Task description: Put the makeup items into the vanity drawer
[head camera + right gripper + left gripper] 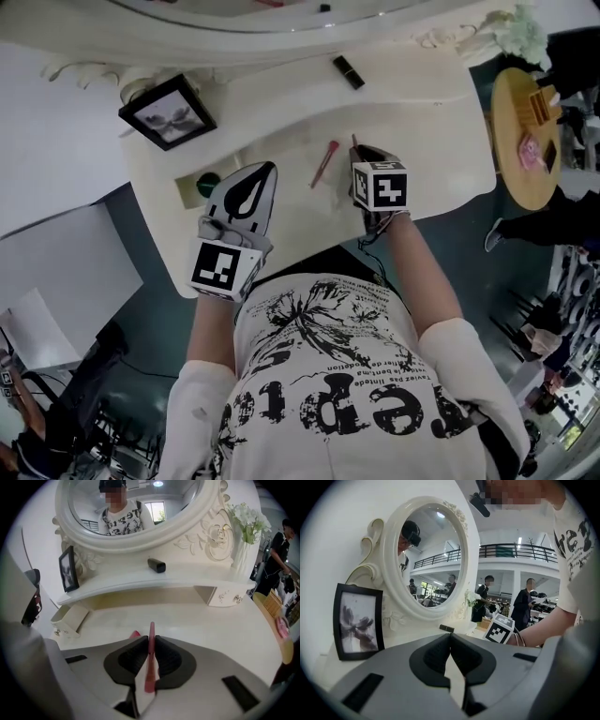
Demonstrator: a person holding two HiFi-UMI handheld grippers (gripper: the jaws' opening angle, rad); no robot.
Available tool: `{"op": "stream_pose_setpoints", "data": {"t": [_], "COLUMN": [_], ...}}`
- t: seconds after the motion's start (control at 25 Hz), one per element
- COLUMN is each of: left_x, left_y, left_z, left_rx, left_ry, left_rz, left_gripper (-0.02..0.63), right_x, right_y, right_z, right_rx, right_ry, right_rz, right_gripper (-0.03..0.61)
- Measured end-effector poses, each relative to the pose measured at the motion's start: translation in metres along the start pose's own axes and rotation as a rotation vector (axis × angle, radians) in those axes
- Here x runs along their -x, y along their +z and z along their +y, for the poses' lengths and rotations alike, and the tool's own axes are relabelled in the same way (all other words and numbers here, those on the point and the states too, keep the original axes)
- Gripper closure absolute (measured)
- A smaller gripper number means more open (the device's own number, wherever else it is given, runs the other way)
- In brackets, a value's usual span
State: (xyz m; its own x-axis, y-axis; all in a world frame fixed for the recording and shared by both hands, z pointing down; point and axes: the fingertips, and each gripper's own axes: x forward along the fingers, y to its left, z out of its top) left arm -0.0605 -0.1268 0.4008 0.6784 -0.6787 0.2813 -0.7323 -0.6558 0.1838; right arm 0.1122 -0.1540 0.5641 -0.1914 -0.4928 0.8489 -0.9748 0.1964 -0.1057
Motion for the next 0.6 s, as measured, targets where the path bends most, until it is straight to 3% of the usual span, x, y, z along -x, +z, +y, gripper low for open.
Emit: {"op": "stream_pose_setpoints", "data": {"t": [0.32,0.6], "left_x": [0.040,0.100], "left_y": [0.016,0.018], "left_z": [0.008,0.037], "left_rx": [-0.014,-0.004], "left_ry": [0.074,0.218], "left_rz": [-0.065,-0.101], "left_gripper": [0.601,0.601], "right_x": [0.037,0.052], "right_y": [0.044,0.068], "right_z": [0.060,0.149], "right_rx": [0.125,0.310], "right_ry": [0.157,0.328], "right_rz": [-0.141,-0.196], "right_gripper": [0.520,0.520]}}
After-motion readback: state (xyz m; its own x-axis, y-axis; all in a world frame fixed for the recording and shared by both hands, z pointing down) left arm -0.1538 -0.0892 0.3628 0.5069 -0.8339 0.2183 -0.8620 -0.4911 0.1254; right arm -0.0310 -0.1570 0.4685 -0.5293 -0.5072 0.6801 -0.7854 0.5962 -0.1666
